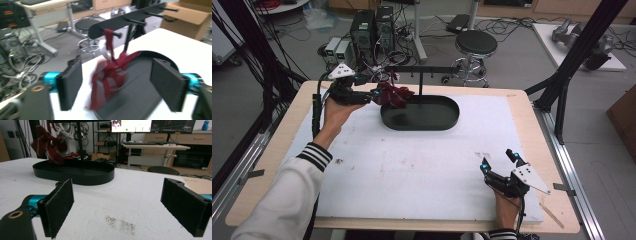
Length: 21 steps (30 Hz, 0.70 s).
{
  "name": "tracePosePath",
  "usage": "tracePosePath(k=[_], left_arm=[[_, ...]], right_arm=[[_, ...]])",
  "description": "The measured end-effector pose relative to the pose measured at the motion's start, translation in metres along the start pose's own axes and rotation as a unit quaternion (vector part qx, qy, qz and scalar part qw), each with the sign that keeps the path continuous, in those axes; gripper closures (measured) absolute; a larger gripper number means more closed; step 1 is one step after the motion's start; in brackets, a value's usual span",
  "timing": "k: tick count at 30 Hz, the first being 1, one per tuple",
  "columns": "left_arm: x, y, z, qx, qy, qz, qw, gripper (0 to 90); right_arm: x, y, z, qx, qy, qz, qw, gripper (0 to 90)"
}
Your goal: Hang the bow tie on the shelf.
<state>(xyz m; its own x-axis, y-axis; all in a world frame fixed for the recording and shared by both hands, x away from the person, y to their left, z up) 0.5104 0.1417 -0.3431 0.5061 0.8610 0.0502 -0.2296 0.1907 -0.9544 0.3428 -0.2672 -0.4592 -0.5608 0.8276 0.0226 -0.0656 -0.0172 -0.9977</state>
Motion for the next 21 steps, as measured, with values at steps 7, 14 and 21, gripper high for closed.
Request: tracePosePath(k=[7, 14, 21], left_arm=[[-0.012, 0.023, 0.052, -0.042, 0.097, -0.005, 0.9944, 13.0], [-0.013, 0.079, 0.113, -0.081, 0.091, -0.003, 0.9925, 12.2], [-0.010, 0.128, 0.150, -0.113, 0.059, 0.016, 0.9916, 12.2]], right_arm=[[0.001, -0.001, 0.001, -0.005, -0.002, 0.004, 1.0000, 10.4], [0.001, -0.001, 0.001, -0.004, -0.001, 0.006, 1.0000, 10.4], [0.001, -0.001, 0.001, -0.006, -0.002, 0.007, 1.0000, 10.4]])
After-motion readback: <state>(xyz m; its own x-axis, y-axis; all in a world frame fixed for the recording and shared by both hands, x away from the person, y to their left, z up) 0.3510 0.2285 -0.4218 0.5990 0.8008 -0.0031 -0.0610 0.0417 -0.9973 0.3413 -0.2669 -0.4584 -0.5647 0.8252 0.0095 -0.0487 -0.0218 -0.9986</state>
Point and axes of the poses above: each handheld gripper's, and its own axes: z roughly backward along the jaws, y roughly out of its underside, x roughly to its left, the point moved 9 cm from there along -z, roughly forward along the jaws, and after that the axes turned 14 degrees about -y, right-handed, at the moved point
